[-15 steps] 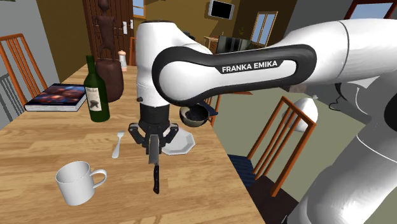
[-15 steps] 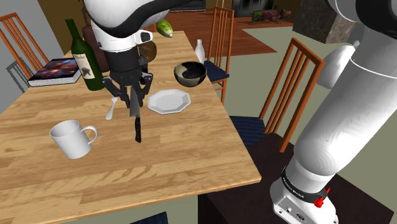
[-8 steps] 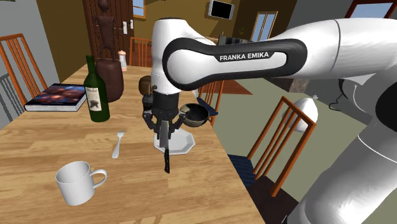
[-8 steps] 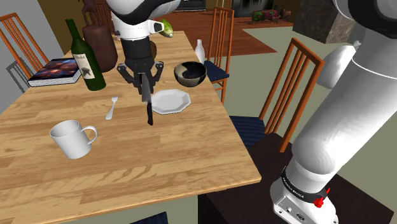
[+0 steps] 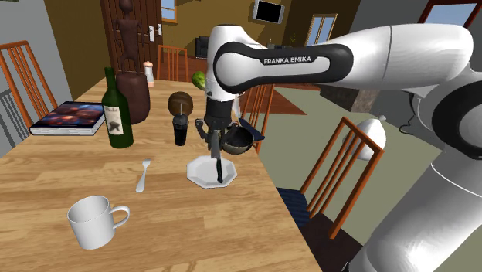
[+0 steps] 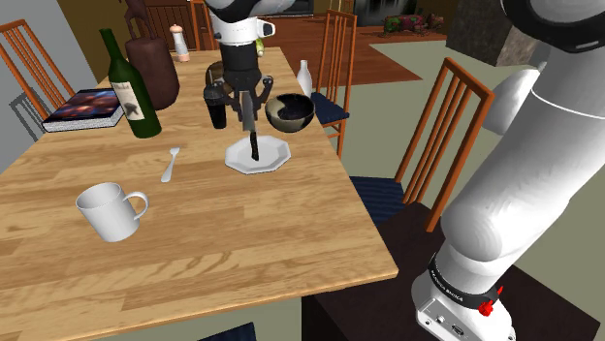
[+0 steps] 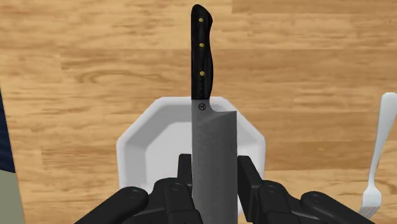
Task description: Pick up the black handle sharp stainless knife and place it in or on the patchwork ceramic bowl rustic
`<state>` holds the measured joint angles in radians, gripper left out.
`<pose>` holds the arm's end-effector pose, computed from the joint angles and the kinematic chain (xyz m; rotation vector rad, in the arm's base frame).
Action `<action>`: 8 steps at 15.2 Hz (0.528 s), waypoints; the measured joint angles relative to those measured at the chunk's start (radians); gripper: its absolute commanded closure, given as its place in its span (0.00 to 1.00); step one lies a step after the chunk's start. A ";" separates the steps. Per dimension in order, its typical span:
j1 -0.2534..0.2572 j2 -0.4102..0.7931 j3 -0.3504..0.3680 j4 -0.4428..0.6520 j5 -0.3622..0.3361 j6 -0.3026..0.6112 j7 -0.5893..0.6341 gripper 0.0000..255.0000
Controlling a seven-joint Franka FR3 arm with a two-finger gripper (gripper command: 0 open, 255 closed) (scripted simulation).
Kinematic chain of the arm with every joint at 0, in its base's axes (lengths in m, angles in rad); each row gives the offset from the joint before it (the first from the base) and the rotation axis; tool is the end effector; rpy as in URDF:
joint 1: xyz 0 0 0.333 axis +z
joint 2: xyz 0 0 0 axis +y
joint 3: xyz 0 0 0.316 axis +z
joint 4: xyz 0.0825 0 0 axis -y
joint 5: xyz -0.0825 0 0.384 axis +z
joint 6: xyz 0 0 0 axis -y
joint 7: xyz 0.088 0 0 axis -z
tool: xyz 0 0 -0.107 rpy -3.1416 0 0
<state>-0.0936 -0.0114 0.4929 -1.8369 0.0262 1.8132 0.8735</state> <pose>0.5131 0.2200 0.5242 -3.0433 0.7459 0.0358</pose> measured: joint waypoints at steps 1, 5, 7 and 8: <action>-0.009 0.006 -0.009 0.007 -0.003 -0.002 -0.018 1.00; -0.052 0.045 -0.051 0.058 -0.022 -0.019 -0.098 1.00; -0.071 0.073 -0.070 0.085 -0.033 -0.021 -0.134 1.00; -0.082 0.086 -0.081 0.102 -0.038 -0.027 -0.154 1.00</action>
<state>-0.1754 0.0747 0.4123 -1.7346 -0.0122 1.7865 0.7190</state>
